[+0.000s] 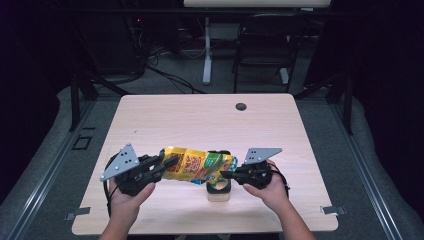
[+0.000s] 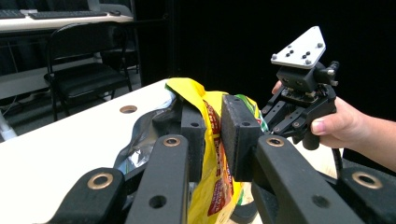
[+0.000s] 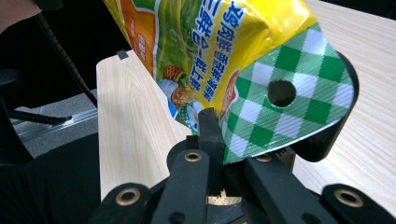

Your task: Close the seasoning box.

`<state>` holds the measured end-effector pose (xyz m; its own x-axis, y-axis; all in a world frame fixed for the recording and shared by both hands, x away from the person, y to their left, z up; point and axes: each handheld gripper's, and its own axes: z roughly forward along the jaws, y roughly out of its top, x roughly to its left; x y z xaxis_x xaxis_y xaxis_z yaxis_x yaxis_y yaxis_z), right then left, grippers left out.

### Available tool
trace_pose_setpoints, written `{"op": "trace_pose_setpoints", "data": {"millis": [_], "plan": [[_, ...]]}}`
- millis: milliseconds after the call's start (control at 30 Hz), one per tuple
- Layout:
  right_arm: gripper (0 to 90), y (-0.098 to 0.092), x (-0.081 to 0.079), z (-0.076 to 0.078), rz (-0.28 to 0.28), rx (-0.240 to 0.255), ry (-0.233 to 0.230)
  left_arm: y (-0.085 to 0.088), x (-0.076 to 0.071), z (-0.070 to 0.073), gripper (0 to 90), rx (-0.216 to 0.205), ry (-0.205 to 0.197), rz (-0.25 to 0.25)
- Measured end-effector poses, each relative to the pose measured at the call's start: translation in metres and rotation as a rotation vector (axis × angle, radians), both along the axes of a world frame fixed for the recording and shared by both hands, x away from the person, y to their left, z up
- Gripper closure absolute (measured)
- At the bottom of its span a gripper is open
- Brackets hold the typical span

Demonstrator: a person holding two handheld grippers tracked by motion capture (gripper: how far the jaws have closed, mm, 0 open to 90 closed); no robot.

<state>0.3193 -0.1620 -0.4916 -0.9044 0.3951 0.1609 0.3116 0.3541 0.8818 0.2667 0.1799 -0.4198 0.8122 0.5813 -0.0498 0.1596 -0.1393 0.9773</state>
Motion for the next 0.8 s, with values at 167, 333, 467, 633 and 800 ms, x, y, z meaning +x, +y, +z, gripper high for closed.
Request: {"op": "trace_pose_setpoints", "data": {"millis": [167,333,467,633,800], "plan": [[89.7,0.001,0.000,0.000,-0.004,-0.004,-0.009,0.003,0.000,-0.004,79.0,0.006,0.009,0.007],[89.6,0.001,-0.001,0.001,-0.010,0.002,-0.008,0.006,0.000,-0.009,78.6,0.002,0.019,0.009],[89.6,0.002,-0.001,0.002,-0.009,0.000,-0.012,0.009,0.000,-0.012,78.3,-0.001,0.026,0.011],[89.6,0.003,-0.002,0.004,-0.005,0.001,-0.016,0.013,0.000,-0.016,78.0,-0.010,0.038,0.015],[89.6,0.003,-0.003,0.005,-0.004,0.000,-0.023,0.016,0.000,-0.019,77.5,-0.015,0.043,0.020]]}}
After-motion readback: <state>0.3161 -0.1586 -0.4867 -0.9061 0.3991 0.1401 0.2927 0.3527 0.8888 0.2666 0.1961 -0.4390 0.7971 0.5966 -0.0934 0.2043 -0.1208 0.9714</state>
